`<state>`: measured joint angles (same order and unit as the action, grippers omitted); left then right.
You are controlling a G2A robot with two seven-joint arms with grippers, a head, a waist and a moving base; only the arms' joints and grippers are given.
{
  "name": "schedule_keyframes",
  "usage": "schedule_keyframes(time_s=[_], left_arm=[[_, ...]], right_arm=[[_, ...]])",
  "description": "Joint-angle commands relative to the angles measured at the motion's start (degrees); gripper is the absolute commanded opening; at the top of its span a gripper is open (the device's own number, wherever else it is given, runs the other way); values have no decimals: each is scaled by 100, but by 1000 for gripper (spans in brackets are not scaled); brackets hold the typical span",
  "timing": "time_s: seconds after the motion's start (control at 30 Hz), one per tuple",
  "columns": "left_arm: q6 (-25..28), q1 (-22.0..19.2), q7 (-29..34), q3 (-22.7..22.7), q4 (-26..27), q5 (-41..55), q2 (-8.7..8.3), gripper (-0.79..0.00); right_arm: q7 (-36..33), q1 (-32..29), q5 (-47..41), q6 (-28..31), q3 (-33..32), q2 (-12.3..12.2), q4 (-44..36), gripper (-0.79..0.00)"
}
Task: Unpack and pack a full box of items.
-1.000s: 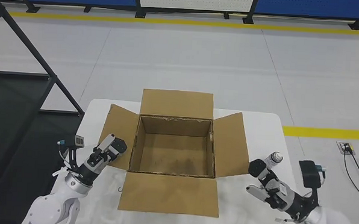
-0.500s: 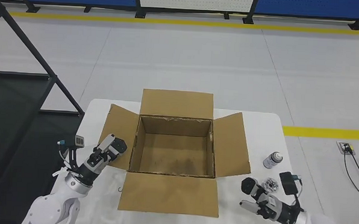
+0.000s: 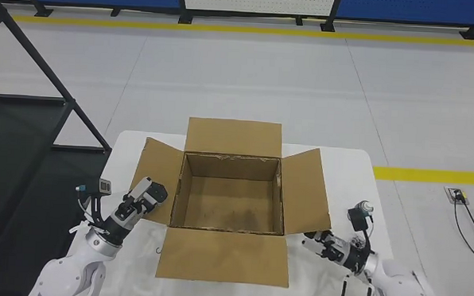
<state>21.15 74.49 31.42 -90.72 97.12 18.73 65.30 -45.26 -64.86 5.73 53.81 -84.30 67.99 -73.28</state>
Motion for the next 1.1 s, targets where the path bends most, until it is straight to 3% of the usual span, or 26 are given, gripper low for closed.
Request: schedule_keyframes(time_s=[0.0,0.43,1.07], left_arm=[[0,0,0,0,0,0,0,0],[0,0,0,0,0,0,0,0],[0,0,0,0,0,0,0,0]], right_arm=[[58,148,35,26,146,12,118,0],[-106,815,26,415,872,8,631,0],[146,701,295,419,1066,-188,264,0]])
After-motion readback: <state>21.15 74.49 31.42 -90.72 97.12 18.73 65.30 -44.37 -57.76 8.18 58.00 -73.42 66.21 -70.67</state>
